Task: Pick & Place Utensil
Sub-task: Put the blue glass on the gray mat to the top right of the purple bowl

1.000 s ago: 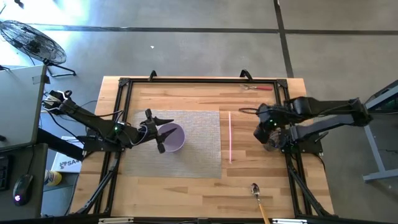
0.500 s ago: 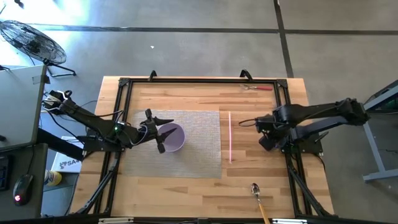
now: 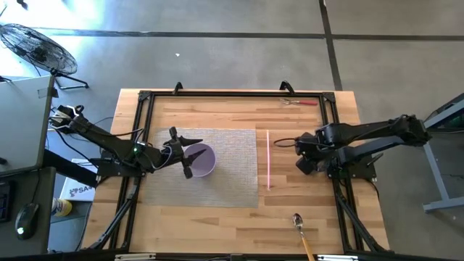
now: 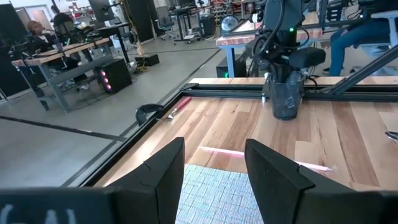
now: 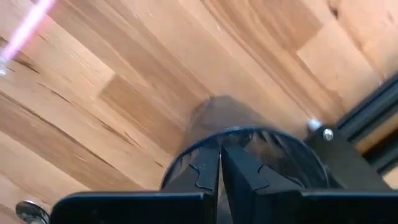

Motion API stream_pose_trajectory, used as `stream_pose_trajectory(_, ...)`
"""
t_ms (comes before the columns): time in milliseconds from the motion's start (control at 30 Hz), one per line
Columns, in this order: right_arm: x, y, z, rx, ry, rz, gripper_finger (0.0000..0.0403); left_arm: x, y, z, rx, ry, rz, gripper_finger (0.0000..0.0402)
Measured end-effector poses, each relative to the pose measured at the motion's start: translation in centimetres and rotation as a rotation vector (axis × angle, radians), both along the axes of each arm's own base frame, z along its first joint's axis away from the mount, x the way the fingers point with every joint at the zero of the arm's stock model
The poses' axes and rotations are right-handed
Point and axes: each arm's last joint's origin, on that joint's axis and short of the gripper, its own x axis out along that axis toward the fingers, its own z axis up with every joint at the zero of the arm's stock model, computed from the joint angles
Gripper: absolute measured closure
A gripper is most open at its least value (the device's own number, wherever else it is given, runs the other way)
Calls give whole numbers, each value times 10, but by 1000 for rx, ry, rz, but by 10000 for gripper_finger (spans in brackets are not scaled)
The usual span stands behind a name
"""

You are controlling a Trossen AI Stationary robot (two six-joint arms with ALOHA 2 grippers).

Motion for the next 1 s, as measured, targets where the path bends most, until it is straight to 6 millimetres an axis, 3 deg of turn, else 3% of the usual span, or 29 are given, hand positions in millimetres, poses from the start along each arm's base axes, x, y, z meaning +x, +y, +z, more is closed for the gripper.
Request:
stream_pose_trajectory(433,28,-2,9,-132,-286,134,391,0,0,0,0,0,0,236)
stream_pose_trajectory(533,29,0,20,-128,-296,136,391,0,0,0,0,0,0,236)
stream_pose_trajectory(767,8,27,56,-183,-204,134,391,0,0,0,0,0,0,236)
stream_pose_trajectory(1000,-14,60,43,-46,-118,38,361,0,0,0,0,0,0,236)
